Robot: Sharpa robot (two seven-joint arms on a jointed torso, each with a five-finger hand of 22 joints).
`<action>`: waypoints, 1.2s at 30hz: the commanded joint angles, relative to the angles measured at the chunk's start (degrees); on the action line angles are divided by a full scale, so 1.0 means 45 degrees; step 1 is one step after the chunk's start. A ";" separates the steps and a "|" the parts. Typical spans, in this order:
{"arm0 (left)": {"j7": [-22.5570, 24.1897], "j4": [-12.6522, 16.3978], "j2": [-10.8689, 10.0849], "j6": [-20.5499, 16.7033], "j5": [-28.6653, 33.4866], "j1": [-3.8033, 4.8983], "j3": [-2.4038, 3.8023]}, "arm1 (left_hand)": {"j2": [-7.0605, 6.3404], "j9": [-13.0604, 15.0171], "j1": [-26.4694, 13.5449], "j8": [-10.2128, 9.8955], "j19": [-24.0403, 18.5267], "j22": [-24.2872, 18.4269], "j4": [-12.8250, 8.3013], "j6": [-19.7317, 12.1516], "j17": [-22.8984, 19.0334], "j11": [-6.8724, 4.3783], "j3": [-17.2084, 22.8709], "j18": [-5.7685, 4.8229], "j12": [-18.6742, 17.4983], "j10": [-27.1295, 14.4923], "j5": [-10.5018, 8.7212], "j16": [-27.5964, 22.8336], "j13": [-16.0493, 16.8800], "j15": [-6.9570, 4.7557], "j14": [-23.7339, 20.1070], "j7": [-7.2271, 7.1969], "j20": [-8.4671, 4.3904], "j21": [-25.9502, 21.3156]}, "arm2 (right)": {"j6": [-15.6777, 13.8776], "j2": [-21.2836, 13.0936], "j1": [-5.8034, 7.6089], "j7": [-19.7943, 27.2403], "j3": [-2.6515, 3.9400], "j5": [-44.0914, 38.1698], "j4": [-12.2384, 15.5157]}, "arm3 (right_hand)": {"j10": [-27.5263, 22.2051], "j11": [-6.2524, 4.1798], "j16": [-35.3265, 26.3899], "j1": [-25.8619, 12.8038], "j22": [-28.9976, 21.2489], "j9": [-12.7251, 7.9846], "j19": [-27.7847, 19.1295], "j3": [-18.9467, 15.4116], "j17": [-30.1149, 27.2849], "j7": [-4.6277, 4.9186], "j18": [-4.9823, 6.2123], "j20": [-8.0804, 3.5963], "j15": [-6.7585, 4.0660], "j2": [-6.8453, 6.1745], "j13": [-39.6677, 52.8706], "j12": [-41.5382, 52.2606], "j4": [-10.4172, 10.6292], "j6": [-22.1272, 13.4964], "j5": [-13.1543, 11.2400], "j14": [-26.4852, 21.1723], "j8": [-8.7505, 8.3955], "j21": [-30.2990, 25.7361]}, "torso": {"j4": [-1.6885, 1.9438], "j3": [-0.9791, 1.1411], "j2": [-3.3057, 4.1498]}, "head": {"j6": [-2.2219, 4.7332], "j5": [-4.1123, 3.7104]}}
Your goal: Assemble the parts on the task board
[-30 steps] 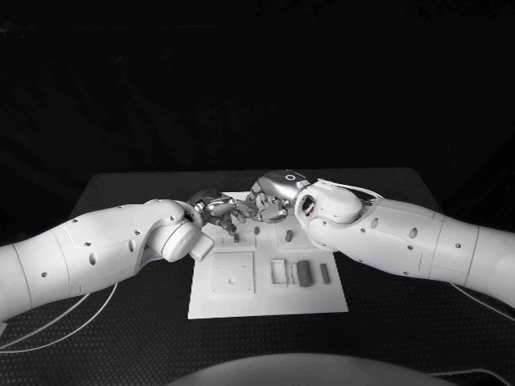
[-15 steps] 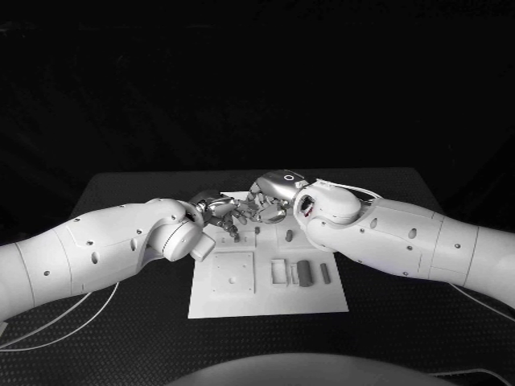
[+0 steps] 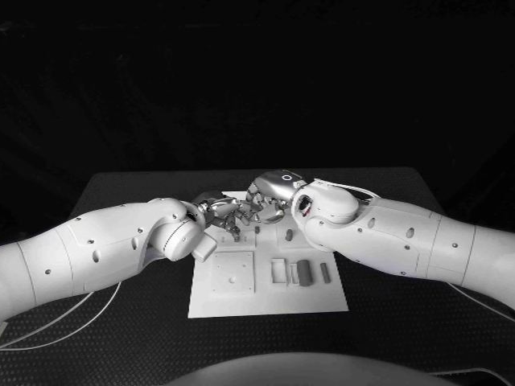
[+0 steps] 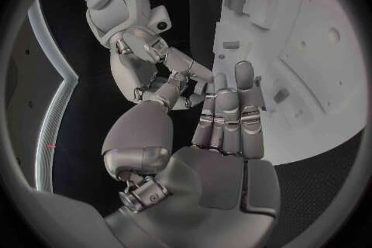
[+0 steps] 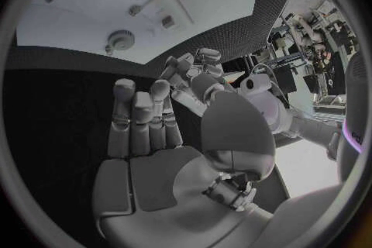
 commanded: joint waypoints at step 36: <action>0.0194 -0.0055 -0.0086 0.0493 0.0248 0.0019 0.0010 | 0.1059 -0.0140 0.0950 -0.0196 0.0087 0.0237 -0.0227 0.0197 -0.0101 0.0060 0.0580 0.0155 -0.0072 0.0083 -0.0048 0.0108 -0.0336 0.0049 0.0044 0.0045 0.0061 -0.0041 | 0.0446 0.0091 0.0002 -0.0005 -0.0021 -0.0022 -0.0130 | -0.0021 -0.0075 0.0008 -0.0058 0.0212 0.0006 0.0002 0.0061 -0.0022 0.0106 0.0157 -0.0078 -0.0111 0.0082 -0.0035 0.0018 0.0056 0.0184 0.0027 -0.0016 0.0052 0.0064 | -0.0007 0.0013 0.0002 | -0.0004 -0.0038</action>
